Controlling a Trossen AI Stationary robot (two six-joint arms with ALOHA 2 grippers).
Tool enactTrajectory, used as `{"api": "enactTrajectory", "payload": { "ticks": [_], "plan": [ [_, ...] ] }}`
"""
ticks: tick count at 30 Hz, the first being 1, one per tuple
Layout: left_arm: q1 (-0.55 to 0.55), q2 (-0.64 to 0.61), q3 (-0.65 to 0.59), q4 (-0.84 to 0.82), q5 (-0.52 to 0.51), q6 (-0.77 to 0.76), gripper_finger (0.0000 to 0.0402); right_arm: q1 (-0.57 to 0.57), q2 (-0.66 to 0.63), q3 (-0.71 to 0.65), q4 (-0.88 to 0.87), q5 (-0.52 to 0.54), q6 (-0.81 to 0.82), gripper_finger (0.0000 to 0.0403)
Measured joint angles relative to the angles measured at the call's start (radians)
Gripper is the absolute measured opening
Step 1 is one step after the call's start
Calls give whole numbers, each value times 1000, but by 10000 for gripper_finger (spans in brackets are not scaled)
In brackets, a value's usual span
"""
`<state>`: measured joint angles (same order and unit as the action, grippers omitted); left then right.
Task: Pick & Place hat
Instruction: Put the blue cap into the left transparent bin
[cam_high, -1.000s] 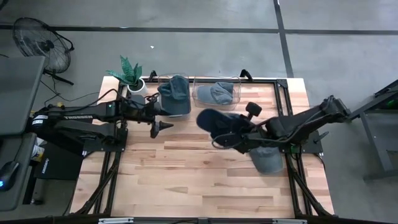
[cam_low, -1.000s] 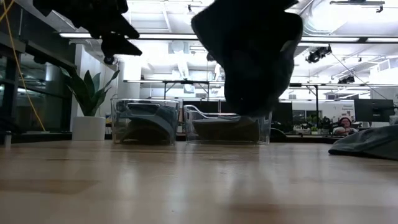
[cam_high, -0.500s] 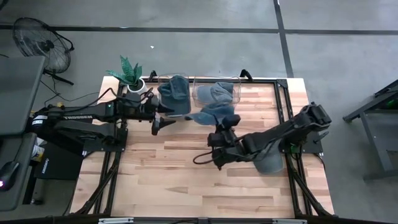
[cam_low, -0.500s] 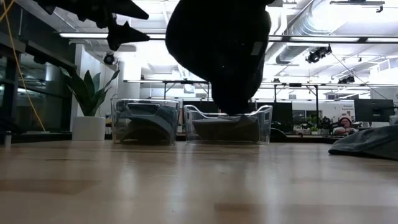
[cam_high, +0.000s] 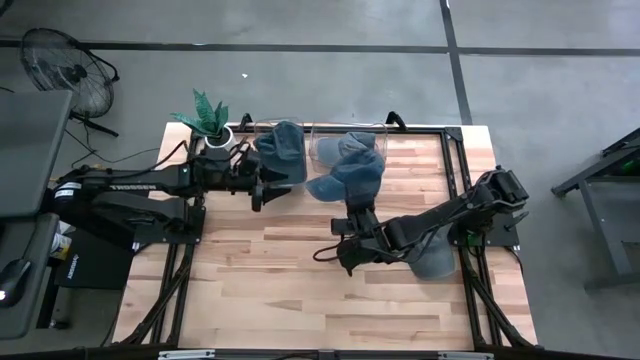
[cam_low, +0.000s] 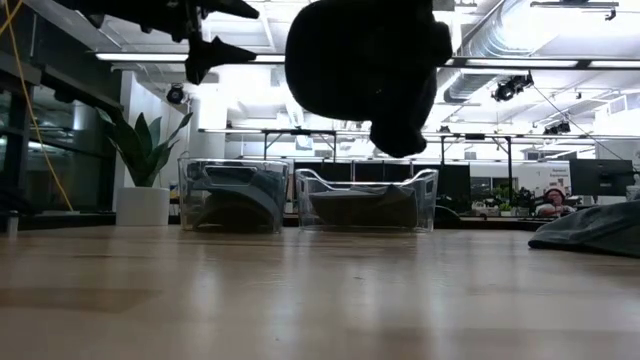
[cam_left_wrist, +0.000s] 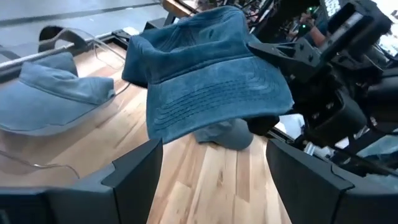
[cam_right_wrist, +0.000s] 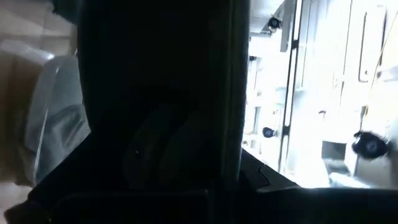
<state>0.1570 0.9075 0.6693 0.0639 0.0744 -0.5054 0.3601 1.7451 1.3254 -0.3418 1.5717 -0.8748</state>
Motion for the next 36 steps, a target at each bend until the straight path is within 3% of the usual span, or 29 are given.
{"api": "enactTrajectory", "payload": {
  "ticks": [11,19,24,32,36],
  "plan": [
    [1,108,0,60,20,-37,285,0,0,1,-19,-1,33,6],
    [-1,113,0,21,-64,448,285,-11,0,1,5,-39,111,6],
    [0,112,0,-11,-62,738,285,-36,0,1,85,-114,114,5],
    [0,112,0,2,-116,880,285,-79,0,2,142,-210,115,5],
    [0,112,0,33,-85,913,285,-100,0,2,163,-283,147,5]
  ]
}}
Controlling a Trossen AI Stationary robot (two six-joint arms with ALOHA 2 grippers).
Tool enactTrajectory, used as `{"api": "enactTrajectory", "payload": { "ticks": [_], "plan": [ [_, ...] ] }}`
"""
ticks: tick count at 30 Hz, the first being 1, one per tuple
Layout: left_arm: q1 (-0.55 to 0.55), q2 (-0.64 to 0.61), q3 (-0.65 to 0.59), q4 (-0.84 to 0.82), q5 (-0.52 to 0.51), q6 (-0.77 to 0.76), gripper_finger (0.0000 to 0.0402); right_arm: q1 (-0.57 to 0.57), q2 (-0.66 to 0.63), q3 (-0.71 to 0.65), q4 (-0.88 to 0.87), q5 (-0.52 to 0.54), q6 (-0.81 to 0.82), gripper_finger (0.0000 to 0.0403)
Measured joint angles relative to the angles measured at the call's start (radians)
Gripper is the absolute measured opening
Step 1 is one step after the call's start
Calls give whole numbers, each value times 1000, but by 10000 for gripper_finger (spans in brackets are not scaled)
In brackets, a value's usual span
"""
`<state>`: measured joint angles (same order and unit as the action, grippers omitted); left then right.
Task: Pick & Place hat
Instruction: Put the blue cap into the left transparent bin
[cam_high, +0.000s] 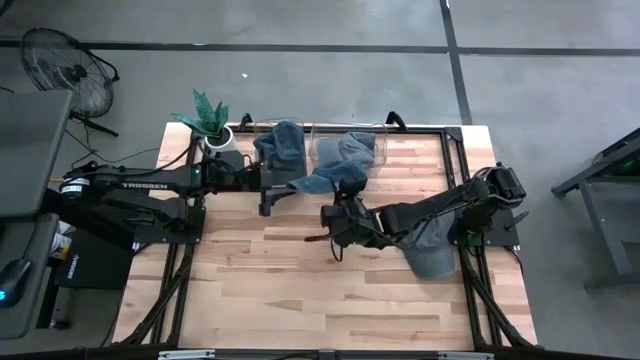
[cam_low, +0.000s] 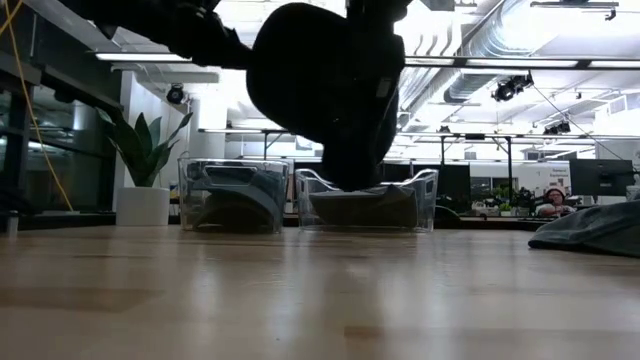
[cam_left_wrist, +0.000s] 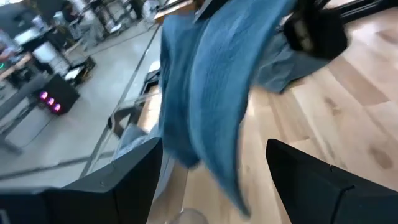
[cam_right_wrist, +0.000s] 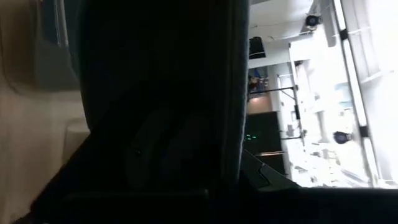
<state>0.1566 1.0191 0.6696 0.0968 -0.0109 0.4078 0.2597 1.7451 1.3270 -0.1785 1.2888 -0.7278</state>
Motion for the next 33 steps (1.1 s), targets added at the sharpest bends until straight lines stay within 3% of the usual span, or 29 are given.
{"api": "enactTrajectory", "payload": {
  "ticks": [5,9,13,24,29,33],
  "plan": [
    [0,0,0,8,24,7,283,-13,0,0,22,-27,23,5],
    [0,0,0,11,20,7,257,-12,0,0,80,-41,6,5],
    [0,0,0,12,19,7,204,-13,0,0,94,-96,54,5],
    [1,-1,1,13,-24,-33,14,-13,0,0,85,-112,118,5],
    [1,-1,1,6,-33,-47,10,-15,0,0,86,-118,126,11],
    [0,-1,1,2,-29,-50,7,-13,0,0,90,-121,126,46]
  ]
}}
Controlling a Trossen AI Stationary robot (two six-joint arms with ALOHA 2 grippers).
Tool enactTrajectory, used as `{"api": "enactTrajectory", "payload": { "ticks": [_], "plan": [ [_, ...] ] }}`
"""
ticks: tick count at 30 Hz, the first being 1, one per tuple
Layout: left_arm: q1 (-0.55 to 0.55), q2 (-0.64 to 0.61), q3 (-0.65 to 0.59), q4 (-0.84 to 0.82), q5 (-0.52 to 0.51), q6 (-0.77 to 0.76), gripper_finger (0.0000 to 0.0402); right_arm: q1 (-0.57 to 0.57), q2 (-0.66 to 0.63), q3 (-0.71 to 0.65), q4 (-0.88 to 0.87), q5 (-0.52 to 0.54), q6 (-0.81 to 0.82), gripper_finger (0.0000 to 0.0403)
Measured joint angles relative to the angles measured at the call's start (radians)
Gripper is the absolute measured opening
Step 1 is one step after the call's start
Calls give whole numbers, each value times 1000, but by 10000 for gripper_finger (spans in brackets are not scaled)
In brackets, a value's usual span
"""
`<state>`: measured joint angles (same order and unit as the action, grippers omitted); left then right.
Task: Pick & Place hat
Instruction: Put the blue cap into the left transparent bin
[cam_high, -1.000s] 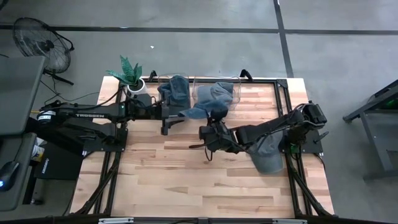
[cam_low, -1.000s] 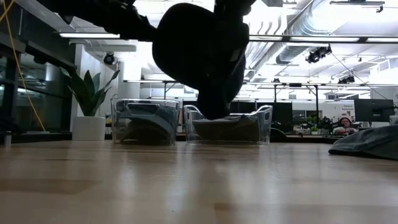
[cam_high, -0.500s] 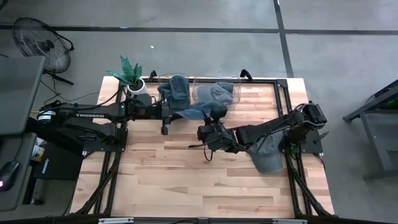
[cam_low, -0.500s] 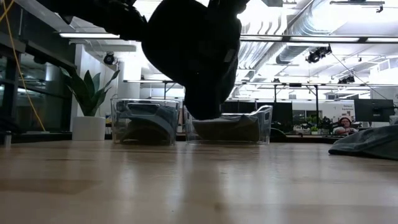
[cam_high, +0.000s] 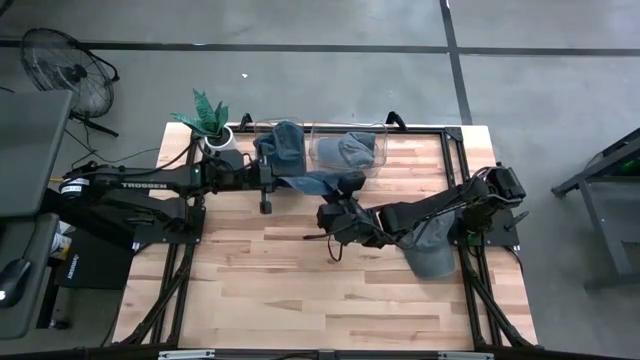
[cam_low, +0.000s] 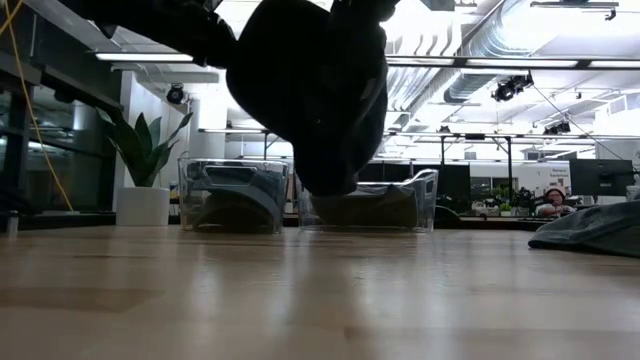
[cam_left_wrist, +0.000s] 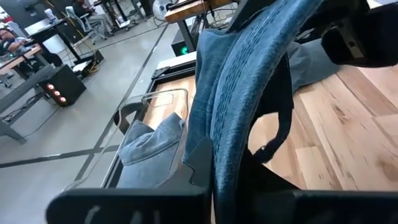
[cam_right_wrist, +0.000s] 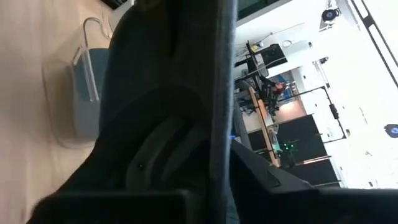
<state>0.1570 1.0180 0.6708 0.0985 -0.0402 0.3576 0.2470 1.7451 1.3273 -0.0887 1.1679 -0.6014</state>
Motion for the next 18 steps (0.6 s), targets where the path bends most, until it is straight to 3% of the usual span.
{"api": "enactTrajectory", "payload": {
  "ticks": [11,15,18],
  "plan": [
    [-2,-20,3,13,7,0,6,50,-38,-1,90,102,-4,146],
    [-2,-60,3,7,-27,12,5,78,-87,-1,87,189,36,164],
    [-1,-111,2,-44,-90,40,5,102,-124,-1,83,314,62,169]
  ]
}}
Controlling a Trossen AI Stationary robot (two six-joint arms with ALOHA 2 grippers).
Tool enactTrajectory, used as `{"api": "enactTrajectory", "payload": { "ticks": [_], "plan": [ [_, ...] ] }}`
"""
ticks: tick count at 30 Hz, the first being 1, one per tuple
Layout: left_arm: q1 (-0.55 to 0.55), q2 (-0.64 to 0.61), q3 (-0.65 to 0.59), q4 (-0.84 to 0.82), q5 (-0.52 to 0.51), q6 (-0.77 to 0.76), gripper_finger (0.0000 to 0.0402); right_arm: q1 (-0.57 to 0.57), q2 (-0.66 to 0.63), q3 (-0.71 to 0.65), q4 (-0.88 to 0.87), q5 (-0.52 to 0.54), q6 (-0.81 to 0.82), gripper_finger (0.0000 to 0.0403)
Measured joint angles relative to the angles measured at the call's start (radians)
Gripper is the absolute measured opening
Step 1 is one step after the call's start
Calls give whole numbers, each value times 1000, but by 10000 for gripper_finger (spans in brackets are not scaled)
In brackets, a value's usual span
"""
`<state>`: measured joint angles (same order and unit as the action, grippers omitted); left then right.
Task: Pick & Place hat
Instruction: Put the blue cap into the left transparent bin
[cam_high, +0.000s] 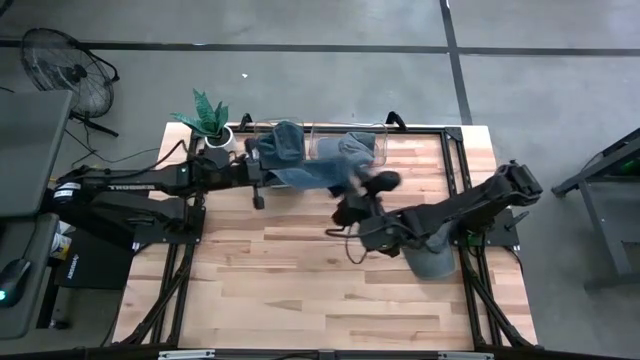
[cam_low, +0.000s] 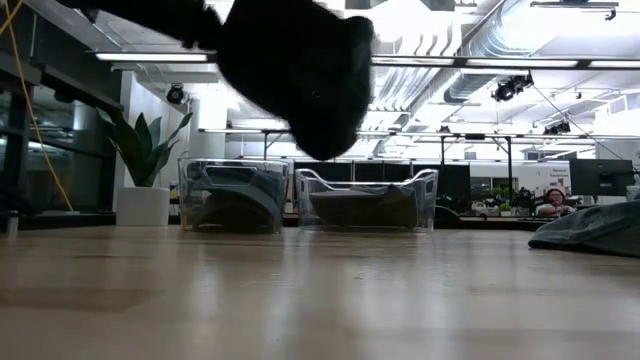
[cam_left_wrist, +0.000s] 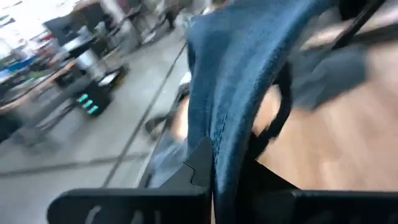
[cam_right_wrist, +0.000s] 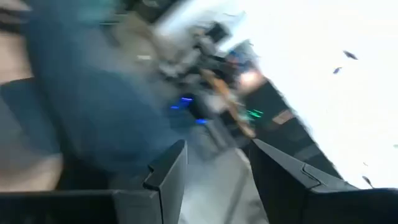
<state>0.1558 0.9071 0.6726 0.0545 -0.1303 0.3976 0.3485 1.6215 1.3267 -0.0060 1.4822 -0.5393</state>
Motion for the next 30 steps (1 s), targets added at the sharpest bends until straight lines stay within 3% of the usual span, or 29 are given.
{"api": "enactTrajectory", "payload": {
  "ticks": [3,15,22,30],
  "plan": [
    [1,-40,-5,-69,-49,20,5,26,-39,4,4,106,17,168],
    [-30,-176,4,-124,-266,98,5,85,-105,1,-160,72,327,168],
    [-104,-199,46,-133,-477,182,5,81,-103,1,-487,-168,803,168],
    [-202,-127,50,-140,-844,304,5,49,-103,1,-819,-446,1228,167]
  ]
}}
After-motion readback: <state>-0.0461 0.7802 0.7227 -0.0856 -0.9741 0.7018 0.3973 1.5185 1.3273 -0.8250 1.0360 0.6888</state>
